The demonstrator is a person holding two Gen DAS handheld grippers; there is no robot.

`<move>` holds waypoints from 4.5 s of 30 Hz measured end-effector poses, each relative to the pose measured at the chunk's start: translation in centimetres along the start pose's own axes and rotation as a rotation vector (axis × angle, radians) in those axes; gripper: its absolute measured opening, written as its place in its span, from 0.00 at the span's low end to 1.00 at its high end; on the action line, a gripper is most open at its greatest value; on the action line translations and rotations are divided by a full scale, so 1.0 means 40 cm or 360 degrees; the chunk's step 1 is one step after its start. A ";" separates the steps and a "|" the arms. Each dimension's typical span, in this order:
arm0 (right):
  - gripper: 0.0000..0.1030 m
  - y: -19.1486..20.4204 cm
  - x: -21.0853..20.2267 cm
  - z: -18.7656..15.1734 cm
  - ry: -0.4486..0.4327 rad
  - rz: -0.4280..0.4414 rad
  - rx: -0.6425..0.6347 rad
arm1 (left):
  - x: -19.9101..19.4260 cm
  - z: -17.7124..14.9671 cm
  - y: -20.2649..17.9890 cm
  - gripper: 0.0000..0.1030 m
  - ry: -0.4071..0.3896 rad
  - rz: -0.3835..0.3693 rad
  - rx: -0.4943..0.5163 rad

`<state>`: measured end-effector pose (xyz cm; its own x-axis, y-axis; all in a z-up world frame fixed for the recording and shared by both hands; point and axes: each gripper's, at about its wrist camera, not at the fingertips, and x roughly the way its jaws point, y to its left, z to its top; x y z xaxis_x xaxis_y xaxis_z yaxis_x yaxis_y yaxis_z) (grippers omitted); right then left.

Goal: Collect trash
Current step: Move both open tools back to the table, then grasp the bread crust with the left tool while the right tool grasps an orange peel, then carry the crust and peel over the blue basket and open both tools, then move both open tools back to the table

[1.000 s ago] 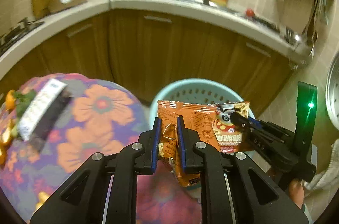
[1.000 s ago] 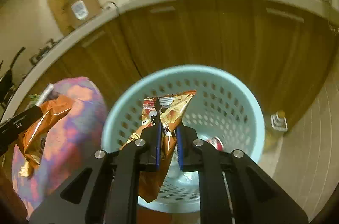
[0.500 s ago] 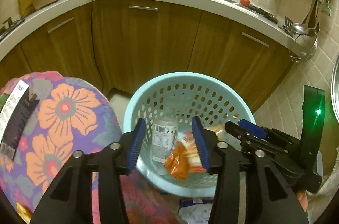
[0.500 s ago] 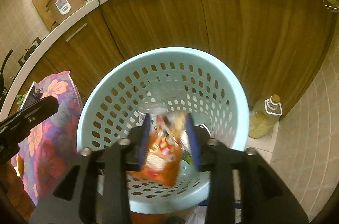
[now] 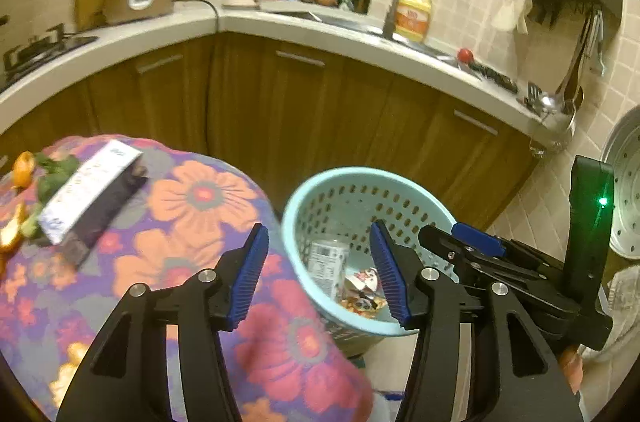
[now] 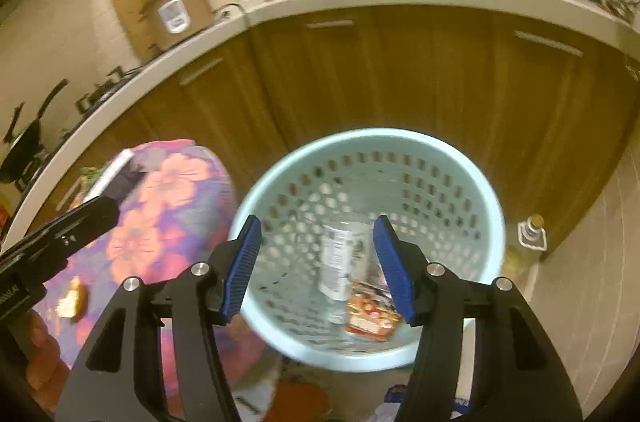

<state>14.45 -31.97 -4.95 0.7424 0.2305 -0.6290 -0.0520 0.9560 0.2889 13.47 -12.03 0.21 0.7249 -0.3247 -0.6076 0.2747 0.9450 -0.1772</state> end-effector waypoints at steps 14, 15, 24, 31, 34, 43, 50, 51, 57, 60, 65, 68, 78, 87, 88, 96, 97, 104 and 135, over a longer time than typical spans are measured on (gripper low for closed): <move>0.53 0.336 -0.012 -0.025 0.0050 0.0353 -0.0317 | -0.278 -0.038 0.286 0.58 -0.0290 0.0291 -0.0347; 0.53 0.361 -0.003 -0.032 0.0072 0.0389 -0.0332 | -0.297 -0.044 0.316 0.58 -0.0303 0.0328 -0.0375; 0.53 0.537 0.066 -0.109 0.0238 0.0520 -0.0502 | -0.398 -0.138 0.644 0.59 -0.0331 0.0628 -0.0868; 0.54 0.619 0.140 -0.168 0.0420 0.0512 -0.0639 | -0.352 -0.155 0.805 0.59 -0.0192 0.0734 -0.1130; 0.54 0.633 0.140 -0.177 0.0412 0.0486 -0.0690 | -0.296 -0.151 0.828 0.59 -0.0126 0.0725 -0.1139; 0.54 0.638 0.161 -0.185 0.0477 0.0472 -0.0702 | -0.204 -0.159 0.837 0.33 -0.0011 0.0802 -0.1050; 0.29 0.704 0.141 -0.236 0.0460 0.0440 -0.0971 | -0.205 -0.164 0.823 0.04 -0.0001 0.0805 -0.1012; 0.25 0.708 0.135 -0.243 0.0454 0.0442 -0.0992 | -0.208 -0.167 0.819 0.03 -0.0005 0.0799 -0.1005; 0.06 0.706 0.095 -0.248 0.0366 0.0482 -0.1005 | -0.249 -0.188 0.776 0.02 -0.0049 0.0772 -0.0973; 0.04 0.692 0.071 -0.244 0.0323 0.0514 -0.0976 | -0.268 -0.205 0.755 0.02 -0.0061 0.0771 -0.0963; 0.04 0.678 0.046 -0.229 0.0266 0.0530 -0.0941 | -0.300 -0.222 0.714 0.02 -0.0092 0.0756 -0.0928; 0.04 0.660 0.029 -0.217 0.0234 0.0539 -0.0904 | -0.310 -0.227 0.689 0.02 -0.0102 0.0735 -0.0903; 0.04 0.558 -0.008 -0.151 0.0112 0.0478 -0.0741 | -0.311 -0.198 0.537 0.02 -0.0200 0.0533 -0.0653; 0.04 0.389 -0.023 -0.071 0.0019 0.0385 -0.0527 | -0.237 -0.131 0.365 0.02 -0.0186 0.0351 -0.0433; 0.04 0.360 -0.024 -0.060 0.0009 0.0370 -0.0494 | -0.226 -0.123 0.348 0.02 -0.0180 0.0328 -0.0417; 0.04 0.151 -0.018 -0.009 -0.0031 0.0239 -0.0258 | -0.114 -0.058 0.204 0.02 -0.0117 0.0202 -0.0251; 0.04 0.131 -0.016 -0.005 -0.0029 0.0228 -0.0238 | -0.096 -0.050 0.182 0.02 -0.0110 0.0188 -0.0220; 0.04 -0.016 -0.006 0.009 -0.0028 0.0077 -0.0125 | 0.029 -0.005 0.044 0.02 -0.0045 0.0087 -0.0066; 0.45 -0.158 0.070 -0.013 0.0191 -0.0048 0.0105 | 0.178 -0.005 -0.089 0.41 0.0151 -0.0035 0.0120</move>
<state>16.51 -37.29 -8.89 0.6575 0.2254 -0.7189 0.0161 0.9498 0.3126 17.52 -17.70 -3.64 0.6560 -0.3370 -0.6754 0.3396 0.9309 -0.1347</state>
